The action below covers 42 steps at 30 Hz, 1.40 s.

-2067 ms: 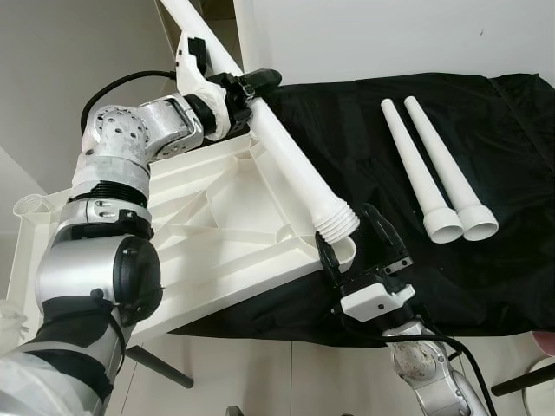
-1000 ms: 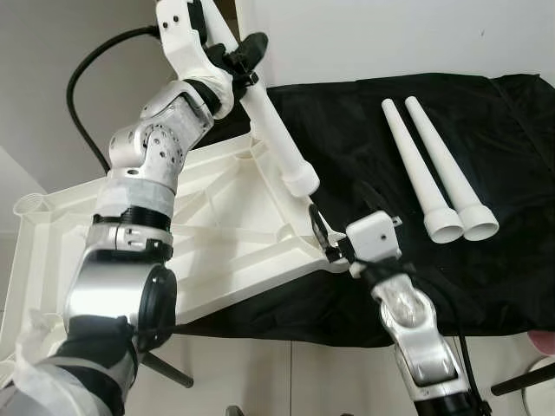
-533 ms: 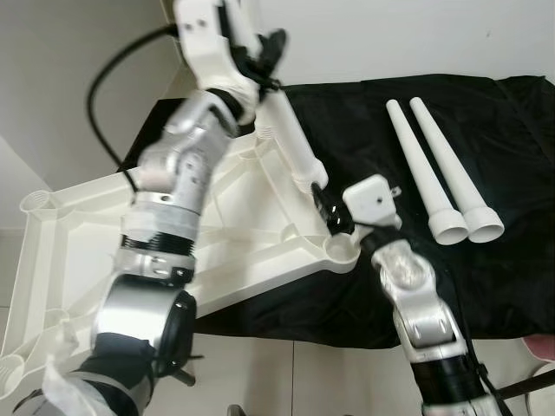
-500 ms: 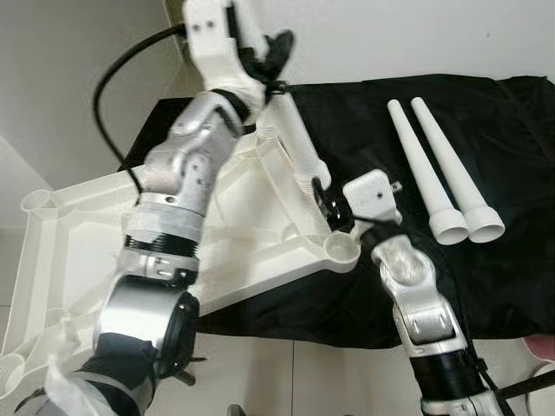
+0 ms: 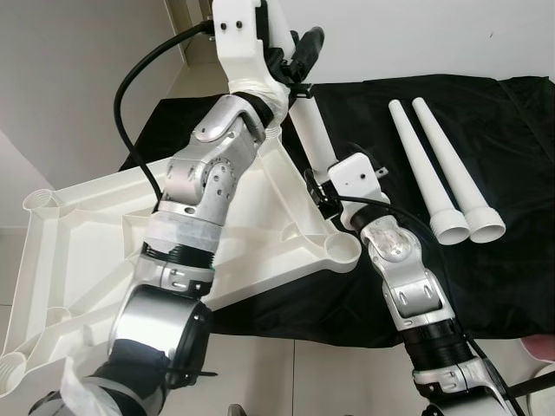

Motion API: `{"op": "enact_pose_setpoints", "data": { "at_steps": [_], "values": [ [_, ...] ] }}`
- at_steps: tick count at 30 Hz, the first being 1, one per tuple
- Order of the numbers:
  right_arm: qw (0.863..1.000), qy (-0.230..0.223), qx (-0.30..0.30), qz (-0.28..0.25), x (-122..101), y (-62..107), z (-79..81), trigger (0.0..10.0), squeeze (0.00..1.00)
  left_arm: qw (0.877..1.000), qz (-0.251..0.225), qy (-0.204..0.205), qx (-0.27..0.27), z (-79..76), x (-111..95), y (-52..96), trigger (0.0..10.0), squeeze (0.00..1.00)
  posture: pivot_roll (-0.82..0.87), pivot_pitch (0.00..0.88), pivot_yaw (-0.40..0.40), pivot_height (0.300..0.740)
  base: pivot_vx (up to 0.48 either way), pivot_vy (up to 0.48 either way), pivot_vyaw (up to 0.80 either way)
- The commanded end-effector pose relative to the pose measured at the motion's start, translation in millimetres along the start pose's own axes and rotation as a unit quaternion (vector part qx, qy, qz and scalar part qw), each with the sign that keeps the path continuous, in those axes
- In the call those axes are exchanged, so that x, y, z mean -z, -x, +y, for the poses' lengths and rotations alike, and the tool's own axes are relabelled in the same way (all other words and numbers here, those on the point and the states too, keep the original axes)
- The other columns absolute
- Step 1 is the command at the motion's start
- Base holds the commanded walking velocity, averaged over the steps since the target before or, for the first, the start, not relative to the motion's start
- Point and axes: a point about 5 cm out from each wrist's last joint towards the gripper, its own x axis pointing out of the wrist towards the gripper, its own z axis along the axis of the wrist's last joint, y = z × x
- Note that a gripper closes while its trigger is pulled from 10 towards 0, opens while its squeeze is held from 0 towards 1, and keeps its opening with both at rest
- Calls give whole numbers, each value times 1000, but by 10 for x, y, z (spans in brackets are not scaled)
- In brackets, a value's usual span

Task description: Building children table

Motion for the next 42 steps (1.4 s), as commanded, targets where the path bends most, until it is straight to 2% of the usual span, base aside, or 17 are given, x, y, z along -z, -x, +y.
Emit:
{"op": "enact_pose_setpoints", "data": {
  "at_steps": [1, 7, 20, 21, 24, 25, 33, 41, 42],
  "values": [
    [1000, 4, -8, 4, -2, -24, 54, 10000, 0, 1000, -8, -8, 2, -12, -40, 19, 10000, 0, -72, 30, 114, 740, 0, 0, 0],
    [999, 30, -16, -11, -54, -96, 58, 10000, 0, 1000, -7, -6, 15, -95, -14, 14, 10000, 0, -75, 17, 115, 740, 0, 0, 0],
    [999, 38, -11, -6, -47, -199, 36, 10000, 0, 1000, -11, 0, 24, -198, -17, -8, 10000, 0, -72, 25, 115, 740, 0, 0, 0],
    [999, 36, -12, -5, -45, -200, 34, 8941, 0, 1000, -11, 1, 25, -203, -17, -8, 10000, 0, -69, 23, 112, 740, 0, 0, 0],
    [999, 35, -13, -5, -43, -200, 33, 8941, 0, 1000, -11, 1, 25, -206, -16, -8, 10000, 0, -69, 23, 112, 740, 0, 0, 0],
    [1000, 20, -8, 1, -22, -190, 29, 0, 0, 1000, -11, 1, 25, -209, -16, -7, 10000, 0, -71, 25, 112, 740, 0, 0, 0],
    [1000, 6, 1, 13, 6, -189, 5, 0, 0, 999, -12, 8, 29, -225, -20, -12, 10000, 0, -74, 40, 112, 740, 0, 0, 0],
    [998, -40, 36, 36, 61, -176, -42, 39, 0, 999, -6, 7, 38, -234, 6, -5, 10000, 0, -74, 41, 113, 740, 0, 0, 0],
    [997, -42, 49, 44, 77, -174, -67, 10000, 0, 999, -7, 12, 42, -239, 1, -1, 10000, 0, -72, 41, 113, 740, 0, 0, 0]
  ]
}}
